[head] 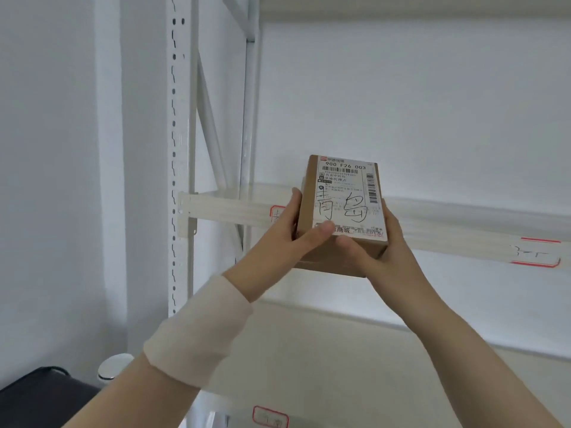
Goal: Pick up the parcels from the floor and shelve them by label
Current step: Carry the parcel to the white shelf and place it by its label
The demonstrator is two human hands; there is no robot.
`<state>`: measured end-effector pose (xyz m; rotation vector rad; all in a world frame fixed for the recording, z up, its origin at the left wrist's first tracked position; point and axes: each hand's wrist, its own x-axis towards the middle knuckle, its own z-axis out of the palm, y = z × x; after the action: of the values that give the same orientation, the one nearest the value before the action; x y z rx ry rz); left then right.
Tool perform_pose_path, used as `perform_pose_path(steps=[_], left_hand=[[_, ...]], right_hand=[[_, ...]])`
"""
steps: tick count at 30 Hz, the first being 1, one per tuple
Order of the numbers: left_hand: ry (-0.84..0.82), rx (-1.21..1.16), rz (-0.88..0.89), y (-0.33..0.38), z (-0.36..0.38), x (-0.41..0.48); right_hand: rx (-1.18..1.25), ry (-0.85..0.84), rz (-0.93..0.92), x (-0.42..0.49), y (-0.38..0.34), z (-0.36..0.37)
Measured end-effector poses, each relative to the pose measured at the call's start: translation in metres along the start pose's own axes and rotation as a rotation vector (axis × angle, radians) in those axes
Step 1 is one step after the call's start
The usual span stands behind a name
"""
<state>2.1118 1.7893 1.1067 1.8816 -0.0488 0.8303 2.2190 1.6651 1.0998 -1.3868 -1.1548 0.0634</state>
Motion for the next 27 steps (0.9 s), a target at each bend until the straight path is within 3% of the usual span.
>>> perform_pose_path(steps=[5, 10, 22, 27], left_hand=[[-0.011, 0.148, 0.083, 0.0, -0.042, 0.062], [0.008, 0.197, 0.07, -0.001, -0.08, 0.12], [-0.187, 0.433, -0.14, -0.026, -0.117, 0.194], [-0.238, 0.405, -0.281, -0.047, -0.11, 0.198]], right_hand=[[-0.09, 0.003, -0.062, 0.07, -0.017, 0.0], [-0.164, -0.021, 0.042, 0.136, -0.024, 0.008], [-0.234, -0.118, 0.309, 0.215, 0.007, 0.005], [-0.264, -0.177, 0.394, 0.217, 0.028, 0.002]])
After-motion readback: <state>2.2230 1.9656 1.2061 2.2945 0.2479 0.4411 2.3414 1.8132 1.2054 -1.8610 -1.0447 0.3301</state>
